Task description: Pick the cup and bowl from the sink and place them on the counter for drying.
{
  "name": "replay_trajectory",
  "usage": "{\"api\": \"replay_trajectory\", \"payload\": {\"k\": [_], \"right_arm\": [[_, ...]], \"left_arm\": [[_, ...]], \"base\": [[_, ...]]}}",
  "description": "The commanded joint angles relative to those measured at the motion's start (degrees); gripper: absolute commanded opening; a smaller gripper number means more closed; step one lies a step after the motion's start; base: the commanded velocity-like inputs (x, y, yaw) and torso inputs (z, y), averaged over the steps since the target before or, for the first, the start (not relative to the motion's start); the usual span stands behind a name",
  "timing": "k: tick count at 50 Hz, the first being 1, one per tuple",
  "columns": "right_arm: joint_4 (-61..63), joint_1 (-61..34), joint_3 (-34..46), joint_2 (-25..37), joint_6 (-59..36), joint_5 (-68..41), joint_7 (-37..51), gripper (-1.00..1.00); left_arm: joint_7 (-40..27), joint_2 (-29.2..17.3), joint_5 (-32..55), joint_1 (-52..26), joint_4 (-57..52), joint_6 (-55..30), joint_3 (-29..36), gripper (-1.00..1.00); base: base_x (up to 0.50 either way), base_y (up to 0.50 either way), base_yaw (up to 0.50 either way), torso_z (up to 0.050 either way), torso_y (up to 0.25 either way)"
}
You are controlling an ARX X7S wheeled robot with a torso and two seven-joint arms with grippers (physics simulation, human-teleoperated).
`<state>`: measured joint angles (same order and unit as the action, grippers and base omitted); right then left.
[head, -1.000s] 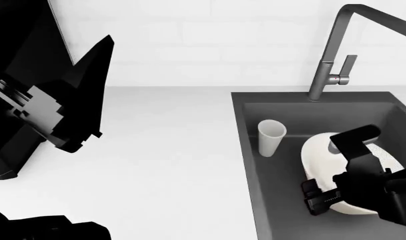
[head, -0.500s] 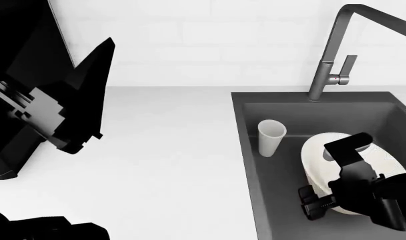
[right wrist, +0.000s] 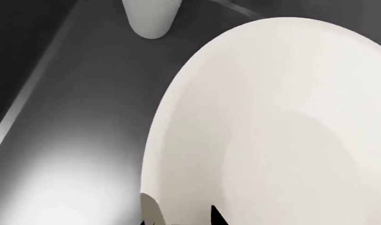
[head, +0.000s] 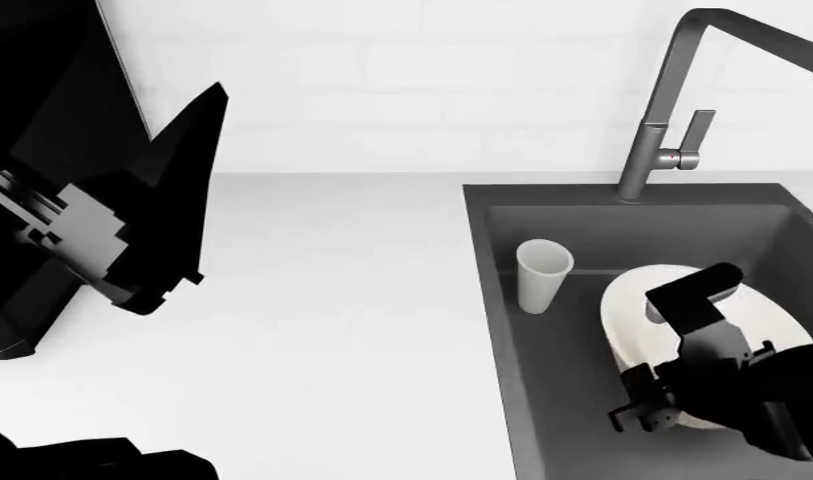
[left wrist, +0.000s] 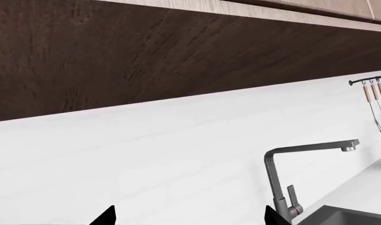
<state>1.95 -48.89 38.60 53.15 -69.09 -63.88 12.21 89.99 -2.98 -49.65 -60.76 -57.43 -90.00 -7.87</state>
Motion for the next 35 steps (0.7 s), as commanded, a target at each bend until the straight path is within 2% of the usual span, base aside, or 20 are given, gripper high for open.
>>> {"api": "replay_trajectory", "payload": {"k": [1, 20, 35], "right_arm": [[1.0, -1.0, 0.8, -0.4, 0.7, -0.5, -2.1, -1.00], [8.4, -7.2, -0.1, 3.7, -2.3, -2.6, -5.4, -1.00], [15.0, -16.8, -0.3, 6.4, -9.6, -7.0, -10.4, -1.00]], "left_arm": [[0.0, -0.1, 0.2, 0.4, -0.3, 0.0, -0.5, 1.00], [0.0, 0.2, -0.2, 0.5, -0.6, 0.0, -0.6, 1.00], [0.0, 0.2, -0.3, -0.2, -0.2, 0.0, -0.6, 1.00]], "base": [[0.00, 0.00, 0.00, 0.000, 0.000], [0.00, 0.00, 0.00, 0.000, 0.000], [0.00, 0.00, 0.00, 0.000, 0.000]]}}
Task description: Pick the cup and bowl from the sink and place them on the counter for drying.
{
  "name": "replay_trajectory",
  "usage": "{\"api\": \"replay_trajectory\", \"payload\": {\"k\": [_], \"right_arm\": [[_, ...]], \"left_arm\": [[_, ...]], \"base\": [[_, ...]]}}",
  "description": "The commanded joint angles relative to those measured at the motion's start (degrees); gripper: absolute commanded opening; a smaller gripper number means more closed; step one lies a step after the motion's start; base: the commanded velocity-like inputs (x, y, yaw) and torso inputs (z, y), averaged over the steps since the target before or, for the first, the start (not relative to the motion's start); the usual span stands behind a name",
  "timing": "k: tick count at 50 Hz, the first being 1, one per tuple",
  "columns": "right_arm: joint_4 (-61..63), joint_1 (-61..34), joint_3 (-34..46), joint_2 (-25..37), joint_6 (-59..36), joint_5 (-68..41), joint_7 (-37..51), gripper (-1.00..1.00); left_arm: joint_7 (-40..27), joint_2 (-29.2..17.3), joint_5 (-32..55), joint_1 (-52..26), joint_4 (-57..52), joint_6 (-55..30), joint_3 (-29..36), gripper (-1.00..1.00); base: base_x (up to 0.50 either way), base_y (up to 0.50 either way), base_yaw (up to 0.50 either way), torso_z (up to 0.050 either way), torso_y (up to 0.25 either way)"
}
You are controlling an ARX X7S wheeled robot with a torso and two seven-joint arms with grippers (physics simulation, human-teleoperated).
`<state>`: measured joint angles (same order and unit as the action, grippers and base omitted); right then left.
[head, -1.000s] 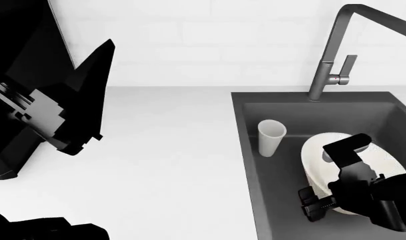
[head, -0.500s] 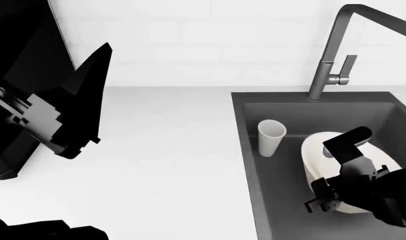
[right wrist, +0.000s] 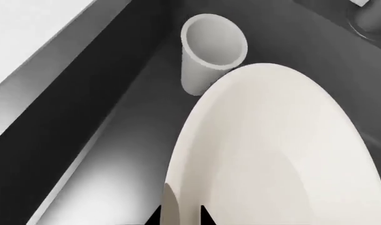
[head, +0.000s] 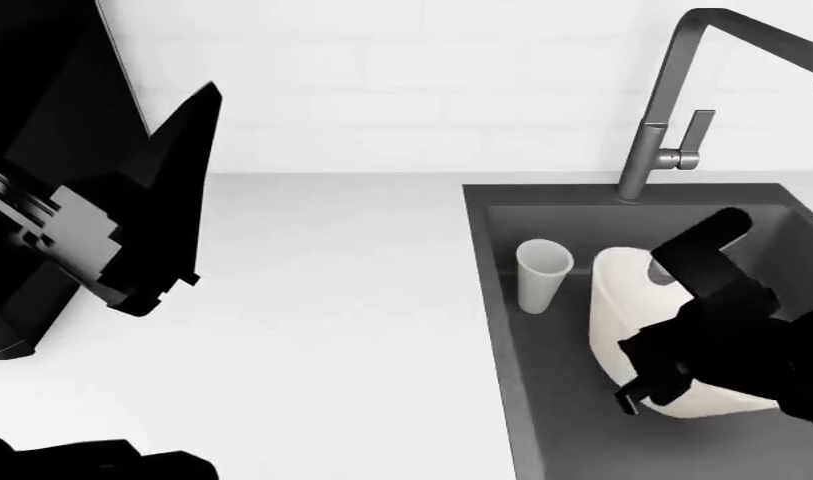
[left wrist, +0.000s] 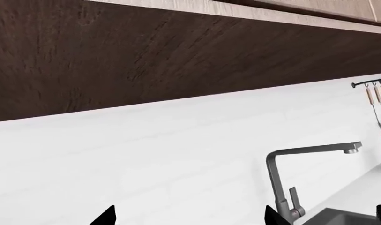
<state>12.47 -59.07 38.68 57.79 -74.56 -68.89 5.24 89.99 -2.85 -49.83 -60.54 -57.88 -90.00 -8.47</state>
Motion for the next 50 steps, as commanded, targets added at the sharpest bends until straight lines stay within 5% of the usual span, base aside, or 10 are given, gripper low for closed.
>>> {"api": "replay_trajectory", "payload": {"k": [1, 24, 33, 50], "right_arm": [[4.9, -7.4, -0.3, 1.8, -4.7, -2.1, -3.8, -1.00], [10.8, -24.1, -1.3, 1.8, -13.9, -11.7, -6.2, -1.00], [11.4, -35.9, 4.0, 1.3, -14.9, -19.0, -5.0, -1.00], [7.9, -54.6, 11.2, -7.4, -13.4, -24.1, -9.4, -1.00]], "left_arm": [[0.0, 0.1, -0.1, -0.5, 0.2, 0.0, 0.1, 1.00], [0.0, -0.3, 0.3, -0.2, -0.3, 0.0, -1.1, 1.00], [0.0, -0.6, 0.7, -0.1, -0.4, 0.0, -2.0, 1.00], [0.0, -0.8, 1.4, -0.8, -0.2, 0.0, -3.1, 1.00]], "base": [[0.00, 0.00, 0.00, 0.000, 0.000], [0.00, 0.00, 0.00, 0.000, 0.000], [0.00, 0.00, 0.00, 0.000, 0.000], [0.00, 0.00, 0.00, 0.000, 0.001]]}}
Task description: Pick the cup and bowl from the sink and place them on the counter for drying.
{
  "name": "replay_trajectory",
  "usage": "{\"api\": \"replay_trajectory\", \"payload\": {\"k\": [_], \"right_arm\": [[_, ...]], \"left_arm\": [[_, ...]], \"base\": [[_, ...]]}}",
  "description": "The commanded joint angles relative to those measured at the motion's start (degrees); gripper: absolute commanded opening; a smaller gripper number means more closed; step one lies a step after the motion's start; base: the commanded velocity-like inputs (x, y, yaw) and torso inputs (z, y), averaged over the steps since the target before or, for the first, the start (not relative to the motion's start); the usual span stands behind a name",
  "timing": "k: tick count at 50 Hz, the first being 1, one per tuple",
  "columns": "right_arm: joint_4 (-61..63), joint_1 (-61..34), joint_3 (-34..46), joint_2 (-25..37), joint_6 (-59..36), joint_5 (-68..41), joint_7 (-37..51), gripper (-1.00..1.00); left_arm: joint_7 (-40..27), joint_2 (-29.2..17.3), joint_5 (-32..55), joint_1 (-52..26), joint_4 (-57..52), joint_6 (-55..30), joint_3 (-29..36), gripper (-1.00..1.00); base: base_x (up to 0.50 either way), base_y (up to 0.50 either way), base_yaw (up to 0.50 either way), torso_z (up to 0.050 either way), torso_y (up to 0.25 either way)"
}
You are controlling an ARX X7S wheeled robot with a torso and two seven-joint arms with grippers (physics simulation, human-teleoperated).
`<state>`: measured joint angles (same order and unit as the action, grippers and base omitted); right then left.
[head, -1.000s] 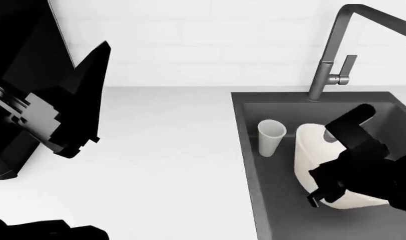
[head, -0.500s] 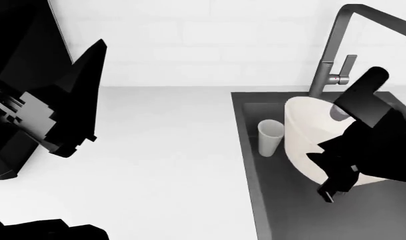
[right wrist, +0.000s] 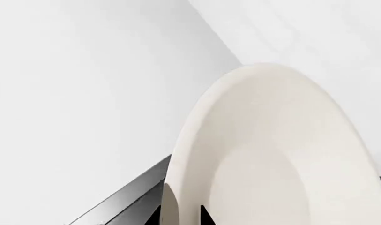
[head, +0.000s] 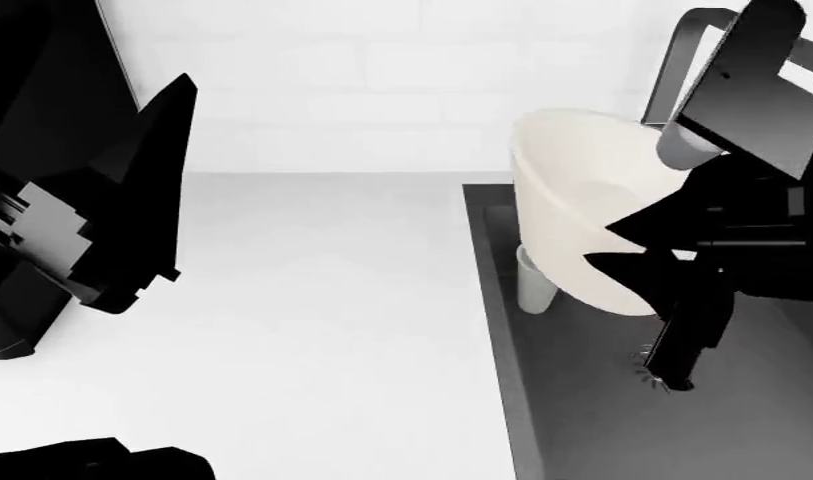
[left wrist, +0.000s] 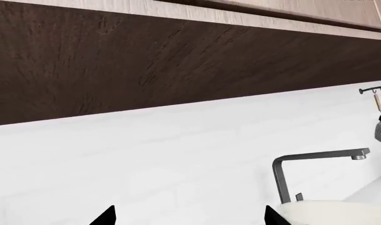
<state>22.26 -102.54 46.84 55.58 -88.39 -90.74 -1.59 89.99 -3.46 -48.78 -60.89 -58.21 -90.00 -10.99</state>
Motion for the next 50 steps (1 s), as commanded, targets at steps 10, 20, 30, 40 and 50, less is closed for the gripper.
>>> {"api": "replay_trajectory", "payload": {"k": [10, 20, 30, 40, 50], "right_arm": [[-5.6, -18.6, 5.2, -12.2, 1.5, 1.7, -9.4, -1.00], [-7.2, -21.1, 7.1, -17.6, 4.7, 6.6, -15.1, -1.00], [-8.7, -19.1, 9.3, -22.3, 9.8, 11.9, -18.2, -1.00], [-10.4, -16.1, 11.9, -26.7, 14.6, 16.9, -20.1, -1.00], [-13.1, -12.7, 14.7, -31.7, 19.5, 21.7, -21.2, -1.00]], "left_arm": [[0.0, -0.3, 0.6, -0.8, 0.2, 0.0, -1.3, 1.00], [0.0, -0.6, 1.6, -0.1, -0.8, 0.0, -2.9, 1.00], [0.0, -0.7, 2.2, 0.0, -1.6, 0.0, -4.0, 1.00], [0.0, -0.9, 3.1, -0.4, -1.8, 0.0, -4.9, 1.00], [0.0, -1.3, 3.8, -0.6, -1.8, 0.0, -5.7, 1.00]], "base": [[0.00, 0.00, 0.00, 0.000, 0.000], [0.00, 0.00, 0.00, 0.000, 0.000], [0.00, 0.00, 0.00, 0.000, 0.000], [0.00, 0.00, 0.00, 0.000, 0.001], [0.00, 0.00, 0.00, 0.000, 0.000]]}}
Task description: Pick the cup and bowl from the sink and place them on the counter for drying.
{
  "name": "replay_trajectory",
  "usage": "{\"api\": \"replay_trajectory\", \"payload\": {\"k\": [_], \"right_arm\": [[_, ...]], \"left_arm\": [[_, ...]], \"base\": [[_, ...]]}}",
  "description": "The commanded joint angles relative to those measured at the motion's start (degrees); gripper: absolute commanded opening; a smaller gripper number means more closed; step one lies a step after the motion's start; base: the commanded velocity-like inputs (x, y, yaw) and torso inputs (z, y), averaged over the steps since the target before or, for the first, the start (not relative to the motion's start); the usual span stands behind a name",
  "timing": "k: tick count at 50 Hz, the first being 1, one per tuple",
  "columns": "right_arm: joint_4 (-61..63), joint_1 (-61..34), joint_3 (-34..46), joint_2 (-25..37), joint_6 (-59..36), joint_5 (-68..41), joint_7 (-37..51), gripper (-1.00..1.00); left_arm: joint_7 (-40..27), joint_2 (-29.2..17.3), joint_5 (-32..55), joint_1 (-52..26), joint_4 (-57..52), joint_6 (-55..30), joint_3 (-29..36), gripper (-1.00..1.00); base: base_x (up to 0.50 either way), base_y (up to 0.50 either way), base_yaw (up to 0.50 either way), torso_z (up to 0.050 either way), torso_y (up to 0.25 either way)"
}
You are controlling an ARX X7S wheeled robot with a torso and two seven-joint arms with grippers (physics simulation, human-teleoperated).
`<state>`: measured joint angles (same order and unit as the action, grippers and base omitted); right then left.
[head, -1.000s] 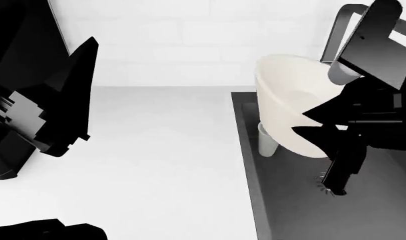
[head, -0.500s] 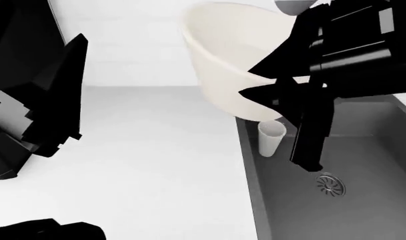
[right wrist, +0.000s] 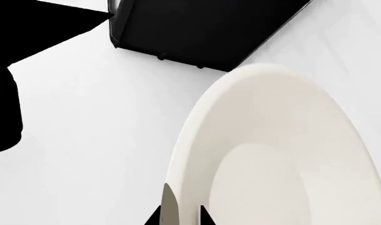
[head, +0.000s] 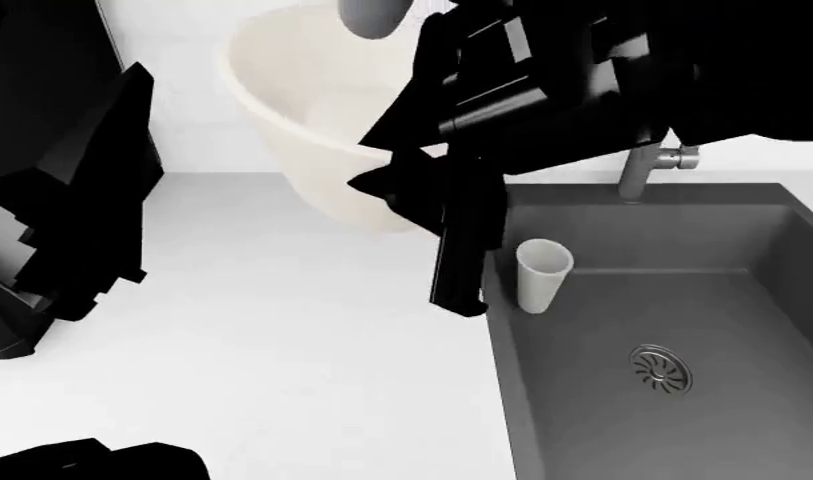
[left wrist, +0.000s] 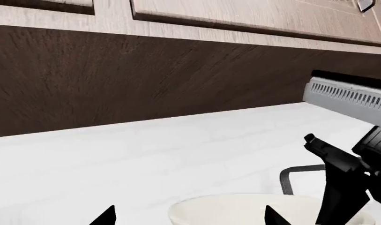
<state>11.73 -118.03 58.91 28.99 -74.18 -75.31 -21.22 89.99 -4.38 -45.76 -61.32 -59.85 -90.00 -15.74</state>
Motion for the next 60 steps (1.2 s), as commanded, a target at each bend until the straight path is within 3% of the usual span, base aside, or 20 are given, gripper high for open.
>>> {"api": "replay_trajectory", "payload": {"k": [1, 34, 60], "right_arm": [[-2.8, 3.0, 2.9, -5.6, 5.7, 6.7, -1.7, -1.00], [-10.7, 11.6, 8.9, -16.8, 16.7, 16.1, -2.8, -1.00], [-12.9, 19.3, 11.8, -19.9, 22.0, 19.0, -1.1, -1.00]], "left_arm": [[0.0, -0.3, 0.9, -0.2, -0.1, 0.0, -1.0, 1.00], [0.0, -0.2, 1.8, 0.0, -0.1, 0.0, -2.0, 1.00], [0.0, 0.0, 1.7, 0.3, -0.1, 0.0, -2.0, 1.00]], "base": [[0.00, 0.00, 0.00, 0.000, 0.000], [0.00, 0.00, 0.00, 0.000, 0.000], [0.00, 0.00, 0.00, 0.000, 0.000]]}}
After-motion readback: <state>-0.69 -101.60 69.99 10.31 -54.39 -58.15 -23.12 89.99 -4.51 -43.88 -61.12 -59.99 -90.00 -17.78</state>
